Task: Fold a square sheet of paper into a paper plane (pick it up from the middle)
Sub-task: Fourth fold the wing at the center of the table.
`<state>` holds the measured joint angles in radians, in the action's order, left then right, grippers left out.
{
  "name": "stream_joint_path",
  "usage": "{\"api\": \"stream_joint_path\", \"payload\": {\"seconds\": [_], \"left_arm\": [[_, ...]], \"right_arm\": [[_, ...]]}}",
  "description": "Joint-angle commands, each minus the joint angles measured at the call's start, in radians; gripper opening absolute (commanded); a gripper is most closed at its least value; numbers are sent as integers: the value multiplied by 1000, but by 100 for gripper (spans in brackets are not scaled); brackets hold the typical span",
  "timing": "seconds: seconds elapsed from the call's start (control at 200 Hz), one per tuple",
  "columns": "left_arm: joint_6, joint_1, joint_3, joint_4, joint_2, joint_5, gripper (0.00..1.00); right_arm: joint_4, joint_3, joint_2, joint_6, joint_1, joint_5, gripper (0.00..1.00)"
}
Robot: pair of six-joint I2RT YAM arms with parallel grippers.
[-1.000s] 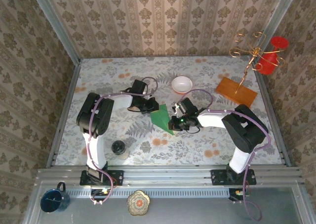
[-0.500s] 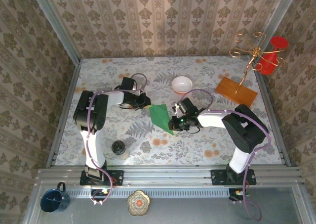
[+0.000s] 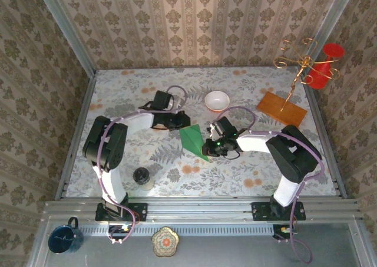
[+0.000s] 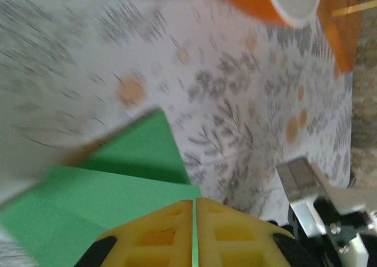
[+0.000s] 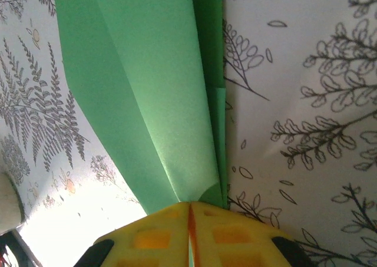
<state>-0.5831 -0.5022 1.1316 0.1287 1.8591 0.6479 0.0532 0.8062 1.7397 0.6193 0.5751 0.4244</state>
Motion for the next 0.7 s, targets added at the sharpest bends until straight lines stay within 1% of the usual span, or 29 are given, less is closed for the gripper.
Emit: {"api": "stream_joint_path", "payload": {"seconds": [0.0,0.15,0.305,0.44,0.56,0.625,0.695], "left_arm": [[-3,-21,-14,57,19,-40,12],[-3,-28,-18,60,55,-48,12],[-12,-40,20,70,104,-66,12],[-32,-41,33,81,123,-114,11],[-45,-41,22,92,133,-153,11],[-57,-42,18,90,137,-164,11],[-64,-42,16,92,142,-169,11]], "right_arm": [[146,-60,3,-28,-6,-28,14],[115,-55,-16,-18,-6,-6,15],[104,-33,-21,-20,-6,24,14],[78,-15,-53,-3,-6,37,14],[6,-11,-99,36,-6,25,16],[-30,1,-90,68,-5,18,16],[-14,43,-41,94,1,-4,15]]}}
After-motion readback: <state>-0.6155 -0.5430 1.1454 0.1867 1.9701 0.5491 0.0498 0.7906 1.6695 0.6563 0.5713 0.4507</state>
